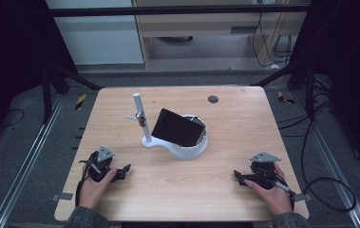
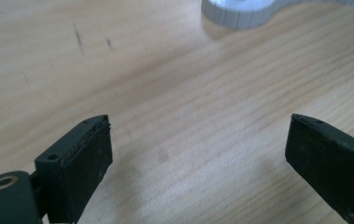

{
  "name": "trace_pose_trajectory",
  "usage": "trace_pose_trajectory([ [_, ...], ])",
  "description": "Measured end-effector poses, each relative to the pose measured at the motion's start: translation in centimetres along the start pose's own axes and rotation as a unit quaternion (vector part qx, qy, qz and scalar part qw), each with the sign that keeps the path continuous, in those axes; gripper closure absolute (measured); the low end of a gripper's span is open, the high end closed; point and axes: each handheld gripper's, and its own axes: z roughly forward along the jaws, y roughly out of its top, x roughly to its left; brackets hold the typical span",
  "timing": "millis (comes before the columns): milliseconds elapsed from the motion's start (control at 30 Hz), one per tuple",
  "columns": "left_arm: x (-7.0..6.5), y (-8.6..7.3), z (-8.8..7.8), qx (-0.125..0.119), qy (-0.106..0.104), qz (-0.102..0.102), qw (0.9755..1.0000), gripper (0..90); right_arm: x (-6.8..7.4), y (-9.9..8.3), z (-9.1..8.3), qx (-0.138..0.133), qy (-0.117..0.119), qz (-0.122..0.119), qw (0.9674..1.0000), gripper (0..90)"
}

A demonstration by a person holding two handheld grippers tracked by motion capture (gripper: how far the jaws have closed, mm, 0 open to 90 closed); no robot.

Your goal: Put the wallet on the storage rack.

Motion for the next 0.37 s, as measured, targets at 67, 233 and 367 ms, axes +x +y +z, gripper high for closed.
trace_pose_trajectory([
  [67, 0.24, -0.22, 0.18, 0.010, -0.002, 0.000, 0.9999, 6.9, -0.07, 0.06, 0.06, 0.000, -0.003, 0.000, 1.0000, 5.7],
  [233, 0.56, -0.58, 0.26, 0.013, -0.003, -0.007, 0.9999, 4.0, 0.11, 0.07, 0.14, 0.004, -0.009, 0.001, 1.0000, 3.5],
  [367, 0.55, -0.63, 0.23, 0.013, -0.004, -0.007, 0.9999, 3.5, 0.23, -0.01, 0.08, 0.004, -0.011, 0.006, 0.9999, 3.2],
])
